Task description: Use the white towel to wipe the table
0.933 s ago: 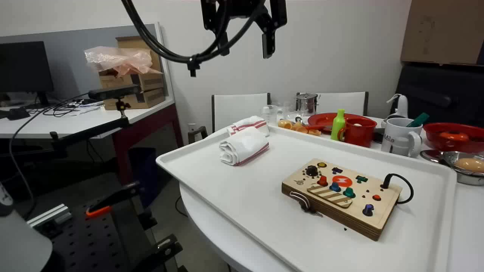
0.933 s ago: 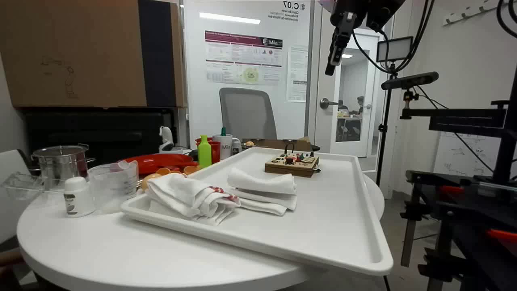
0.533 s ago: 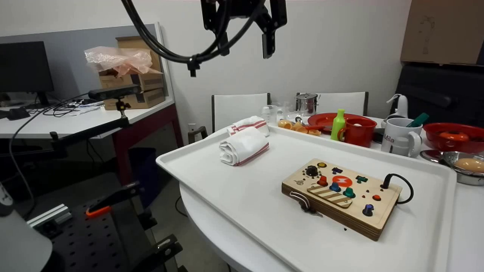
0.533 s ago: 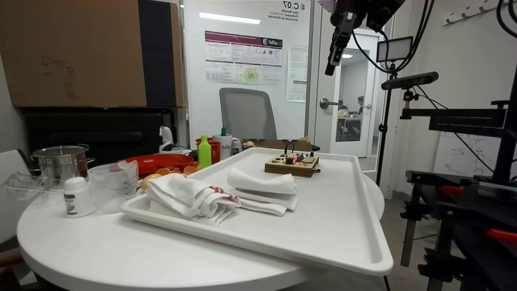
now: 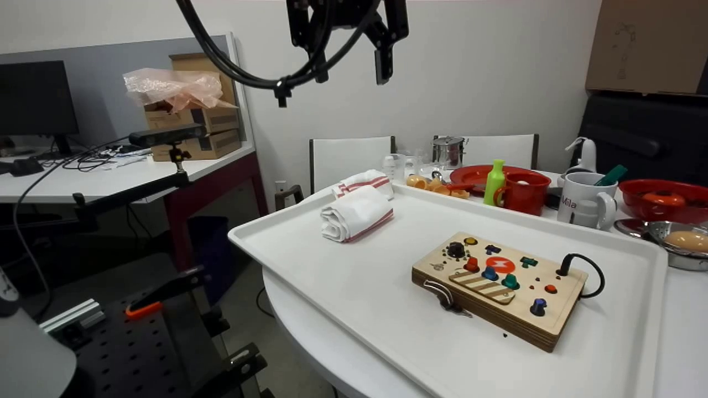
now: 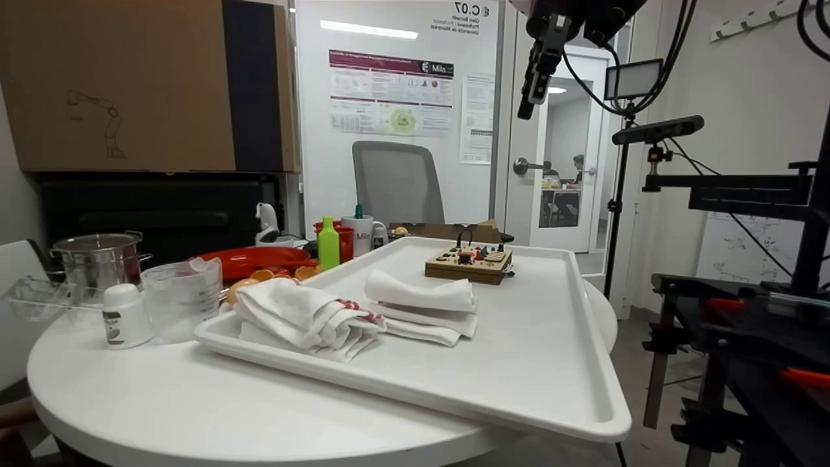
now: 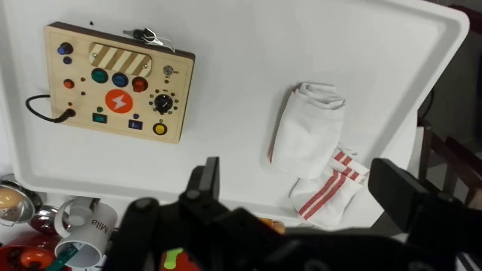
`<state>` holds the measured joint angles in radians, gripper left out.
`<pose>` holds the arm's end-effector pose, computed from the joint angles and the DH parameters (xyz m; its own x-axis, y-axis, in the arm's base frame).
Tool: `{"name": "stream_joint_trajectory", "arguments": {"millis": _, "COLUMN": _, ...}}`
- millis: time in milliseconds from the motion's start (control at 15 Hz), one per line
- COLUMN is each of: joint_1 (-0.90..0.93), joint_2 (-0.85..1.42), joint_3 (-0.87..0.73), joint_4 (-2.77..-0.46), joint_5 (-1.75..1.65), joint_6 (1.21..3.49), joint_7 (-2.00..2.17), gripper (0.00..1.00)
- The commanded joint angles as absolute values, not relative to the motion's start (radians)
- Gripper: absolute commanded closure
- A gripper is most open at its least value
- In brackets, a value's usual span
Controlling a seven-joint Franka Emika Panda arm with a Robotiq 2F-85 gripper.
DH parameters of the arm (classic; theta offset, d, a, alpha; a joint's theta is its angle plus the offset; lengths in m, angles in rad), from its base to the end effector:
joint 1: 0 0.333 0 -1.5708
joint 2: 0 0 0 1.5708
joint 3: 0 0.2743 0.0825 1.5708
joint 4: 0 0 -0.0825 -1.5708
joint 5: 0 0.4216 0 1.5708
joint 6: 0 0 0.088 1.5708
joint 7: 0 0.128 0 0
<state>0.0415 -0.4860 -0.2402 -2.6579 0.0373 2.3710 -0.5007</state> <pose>0.4444 -0.0758 0.3304 0.9333 0.2783 0.2271 0.2938 -0.9552 -0.0369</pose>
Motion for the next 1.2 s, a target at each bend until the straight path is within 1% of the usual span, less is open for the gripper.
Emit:
{"name": "stream_joint_trajectory", "arguments": {"millis": 0, "joint_1": 0.039, "joint_2": -0.43, "joint_3": -0.14, "joint_4": -2.634, "joint_5": 0.009, "joint_6": 2.374, "joint_7": -0.386, "gripper": 0.0}}
{"name": "stream_joint_trajectory", "arguments": {"millis": 333, "joint_1": -0.005, "joint_2": -0.276, "joint_3": 0.036, "joint_4": -2.579, "joint_5": -0.095, "joint_6": 2.434, "joint_7": -0.036, "gripper": 0.0}}
{"name": "stream_joint_trajectory", "arguments": {"millis": 533, "joint_1": -0.037, "joint_2": -0.167, "joint_3": 0.103, "joint_4": -2.514, "joint_5": -0.196, "joint_6": 2.435, "joint_7": 0.186, "gripper": 0.0}}
{"name": "stream_joint_trajectory", "arguments": {"millis": 733, "joint_1": -0.037, "joint_2": -0.07, "joint_3": 0.121, "joint_4": -2.44, "joint_5": -0.286, "joint_6": 2.43, "joint_7": 0.347, "gripper": 0.0}}
{"name": "stream_joint_trajectory", "arguments": {"millis": 867, "joint_1": -0.015, "joint_2": -0.025, "joint_3": 0.111, "joint_4": -2.396, "joint_5": -0.311, "joint_6": 2.415, "joint_7": 0.344, "gripper": 0.0}}
{"name": "stream_joint_trajectory", "arguments": {"millis": 933, "joint_1": -0.006, "joint_2": -0.014, "joint_3": 0.105, "joint_4": -2.383, "joint_5": -0.314, "joint_6": 2.41, "joint_7": 0.324, "gripper": 0.0}}
{"name": "stream_joint_trajectory", "arguments": {"millis": 1000, "joint_1": -0.002, "joint_2": -0.062, "joint_3": 0.093, "joint_4": -2.437, "joint_5": -0.283, "joint_6": 2.426, "joint_7": 0.312, "gripper": 0.0}}
{"name": "stream_joint_trajectory", "arguments": {"millis": 1133, "joint_1": 0.005, "joint_2": -0.029, "joint_3": 0.09, "joint_4": -2.409, "joint_5": -0.288, "joint_6": 2.425, "joint_7": 0.311, "gripper": 0.0}}
